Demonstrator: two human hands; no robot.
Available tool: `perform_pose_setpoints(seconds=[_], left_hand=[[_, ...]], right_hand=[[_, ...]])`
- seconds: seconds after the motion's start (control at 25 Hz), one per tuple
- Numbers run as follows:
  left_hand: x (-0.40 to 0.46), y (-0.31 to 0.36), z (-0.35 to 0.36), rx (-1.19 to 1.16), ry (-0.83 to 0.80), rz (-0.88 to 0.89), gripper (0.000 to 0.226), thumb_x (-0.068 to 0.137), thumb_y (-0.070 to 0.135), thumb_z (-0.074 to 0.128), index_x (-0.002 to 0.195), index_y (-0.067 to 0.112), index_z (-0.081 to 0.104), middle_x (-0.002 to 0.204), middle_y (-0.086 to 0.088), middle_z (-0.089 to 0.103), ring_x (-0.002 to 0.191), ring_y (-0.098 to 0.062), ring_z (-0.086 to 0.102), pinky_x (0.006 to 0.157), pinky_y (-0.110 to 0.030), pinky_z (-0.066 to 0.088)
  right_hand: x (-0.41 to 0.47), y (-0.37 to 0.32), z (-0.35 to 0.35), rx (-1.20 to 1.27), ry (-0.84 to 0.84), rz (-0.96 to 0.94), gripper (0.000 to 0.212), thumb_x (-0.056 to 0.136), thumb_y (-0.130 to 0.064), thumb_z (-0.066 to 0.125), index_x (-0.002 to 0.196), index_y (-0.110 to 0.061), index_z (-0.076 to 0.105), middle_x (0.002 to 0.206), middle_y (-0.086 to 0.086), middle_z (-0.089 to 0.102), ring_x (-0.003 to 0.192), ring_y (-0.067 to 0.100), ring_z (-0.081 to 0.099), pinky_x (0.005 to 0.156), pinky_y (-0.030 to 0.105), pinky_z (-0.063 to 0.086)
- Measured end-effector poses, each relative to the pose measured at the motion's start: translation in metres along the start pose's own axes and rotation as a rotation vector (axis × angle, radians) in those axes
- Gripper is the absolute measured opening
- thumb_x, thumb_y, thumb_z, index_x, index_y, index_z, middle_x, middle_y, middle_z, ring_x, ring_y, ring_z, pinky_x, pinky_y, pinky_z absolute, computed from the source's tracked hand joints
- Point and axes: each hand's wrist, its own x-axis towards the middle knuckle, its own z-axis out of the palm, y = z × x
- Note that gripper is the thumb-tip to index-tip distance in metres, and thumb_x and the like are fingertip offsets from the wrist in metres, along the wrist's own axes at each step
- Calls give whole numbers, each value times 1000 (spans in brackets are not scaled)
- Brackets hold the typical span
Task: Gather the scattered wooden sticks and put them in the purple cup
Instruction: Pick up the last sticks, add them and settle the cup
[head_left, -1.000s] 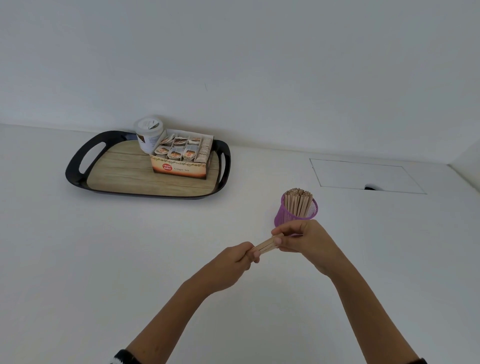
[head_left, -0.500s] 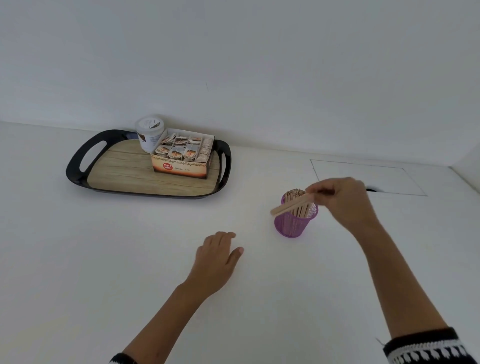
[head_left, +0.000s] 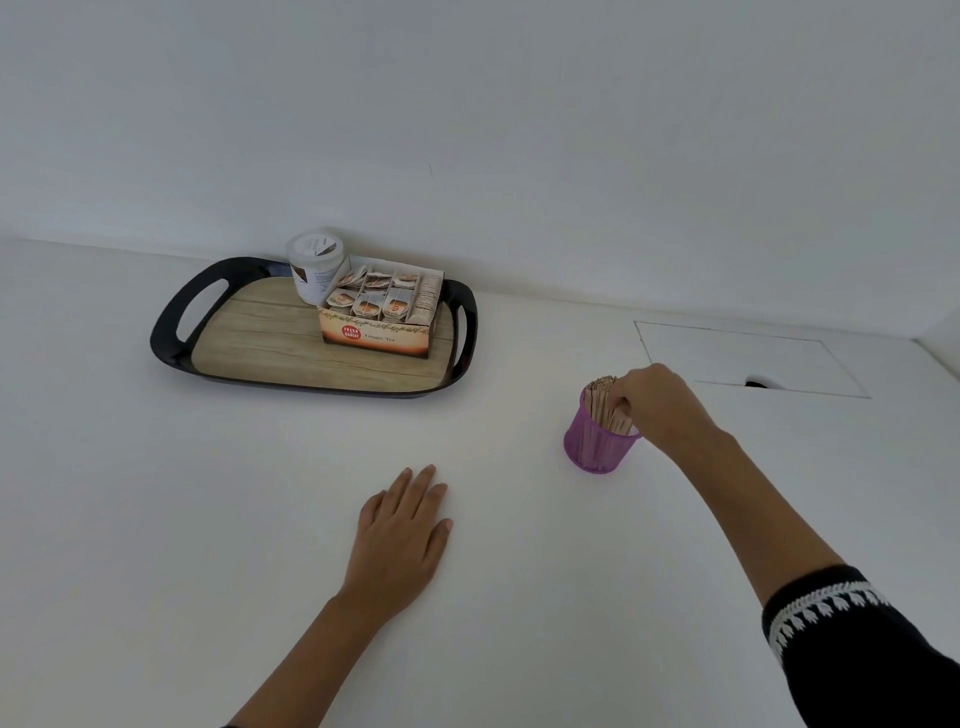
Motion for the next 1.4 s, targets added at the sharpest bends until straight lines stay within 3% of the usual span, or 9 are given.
perform_pose_setpoints(seconds=[0.2,0.48,0.64,0.72,0.88,1.04,1.2,1.32,1.4], left_hand=[[2,-11,-1,-17,-21,53,50,95,41,29,134,20,52,150,2,40,140,-21,34,106,-40,32],[-8,-50,-13,-34,-30,190,42,95,34,39,132,22,55,148,4,43,137,-18,39,107,-38,32],[-12,-68,-16,-55,-25,229,41,96,33,39,133,24,53,149,6,41,139,-17,35,109,-36,27],[-12,-68,-15,-67,-12,236,40,96,31,42,133,23,53,150,6,40,140,-17,34,109,-36,26],[-8,-63,-15,-146,2,190,41,95,29,46,135,23,50,150,8,39,141,-13,30,107,-31,21],[1,-51,-18,-346,-82,100,57,95,38,48,146,24,28,151,10,31,139,-4,25,106,-25,15],[9,-27,-20,-539,-223,101,90,86,49,61,151,26,3,159,7,15,143,-10,18,113,-36,19],[20,-10,-17,-690,-237,58,114,71,57,73,148,37,-9,160,9,9,143,-12,18,113,-39,23],[31,0,-13,-778,-205,16,122,60,64,77,144,47,-10,159,10,13,143,-14,22,113,-44,28]], right_hand=[[5,-4,1,72,47,-27,32,83,4,49,95,-10,75,90,11,70,84,29,62,72,35,48],[3,-5,12,260,331,281,27,88,-6,59,113,-7,68,117,18,64,107,34,59,90,39,45],[-8,-12,30,548,100,382,82,76,-40,76,142,-9,37,142,17,39,131,32,39,106,44,34],[-12,-17,40,577,16,415,107,64,-44,84,146,-10,23,144,17,33,133,33,34,107,45,33],[-20,-41,49,571,102,483,117,57,-41,88,145,-7,20,140,18,35,128,37,38,106,47,35],[-38,-89,62,599,46,409,133,52,-46,89,149,-6,6,142,16,30,131,38,34,108,47,30],[-62,-96,55,720,-269,216,141,50,-61,83,150,-19,-7,150,9,24,138,30,27,112,46,29],[-59,-98,37,907,-154,162,131,49,-84,61,151,-23,5,153,2,26,139,23,29,110,40,33],[-49,-108,36,848,-45,75,117,60,-84,50,150,-21,11,156,1,22,143,20,22,113,40,27]])
